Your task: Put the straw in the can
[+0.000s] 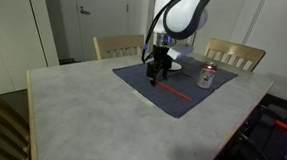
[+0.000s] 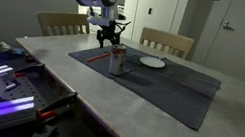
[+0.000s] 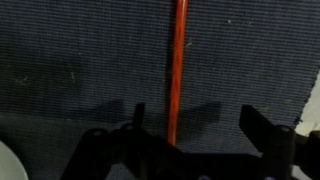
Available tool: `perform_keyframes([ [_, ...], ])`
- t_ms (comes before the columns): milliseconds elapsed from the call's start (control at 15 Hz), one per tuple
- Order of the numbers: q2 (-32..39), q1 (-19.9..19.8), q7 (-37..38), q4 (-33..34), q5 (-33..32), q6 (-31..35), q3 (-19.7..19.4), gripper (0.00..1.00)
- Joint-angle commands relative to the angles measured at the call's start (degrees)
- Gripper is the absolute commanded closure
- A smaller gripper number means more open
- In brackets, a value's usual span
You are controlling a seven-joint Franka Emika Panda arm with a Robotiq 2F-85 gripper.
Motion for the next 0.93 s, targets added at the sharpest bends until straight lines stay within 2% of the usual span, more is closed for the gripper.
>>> perform_keyframes([
  [0, 1.2, 0.8, 0.8, 0.7, -0.8, 0.9, -0.8, 0.05],
  [200, 1.4, 0.9, 0.7, 1.0, -0.8, 0.8, -0.8, 0.13],
  [867, 1.8, -0.7, -0.6, 1.3, 0.3, 0.5, -0.5, 0.27],
])
